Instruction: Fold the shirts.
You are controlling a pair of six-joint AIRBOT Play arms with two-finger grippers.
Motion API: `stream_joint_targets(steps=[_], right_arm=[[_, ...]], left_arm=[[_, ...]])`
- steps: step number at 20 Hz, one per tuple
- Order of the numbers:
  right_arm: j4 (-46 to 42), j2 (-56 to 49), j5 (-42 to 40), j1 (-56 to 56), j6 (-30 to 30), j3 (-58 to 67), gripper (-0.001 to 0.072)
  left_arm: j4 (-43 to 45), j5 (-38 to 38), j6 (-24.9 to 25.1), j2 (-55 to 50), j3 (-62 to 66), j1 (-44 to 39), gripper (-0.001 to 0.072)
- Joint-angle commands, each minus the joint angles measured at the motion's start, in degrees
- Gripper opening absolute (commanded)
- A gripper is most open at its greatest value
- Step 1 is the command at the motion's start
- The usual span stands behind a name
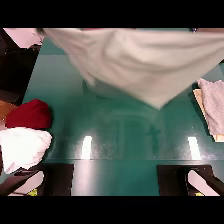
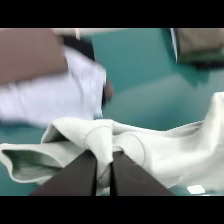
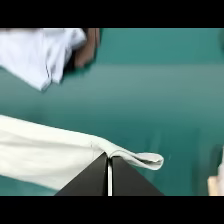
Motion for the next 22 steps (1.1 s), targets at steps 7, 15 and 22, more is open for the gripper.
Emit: stream_joint_targets(steps=[7,15,22], right_arm=[[-0.37,1.73,8.81,-0.46,1.25,22.80,0.0015],[-0.33,-16.57,16.85,1.18,2.23,3.45,0.0015],[0.13,-34.53,-1.09,4.66,1.01,-6.95,0.0016]], left_arm=[[2.99,-6.78,-3.41,11.08,20.72,0.26,0.0031],[6.56,-14.99,-5.66,-5.79,-6.84,-5.68,0.0032],[6.71,-4.63,-4.74,-34.29,-15.04,-9.64,0.0034]])
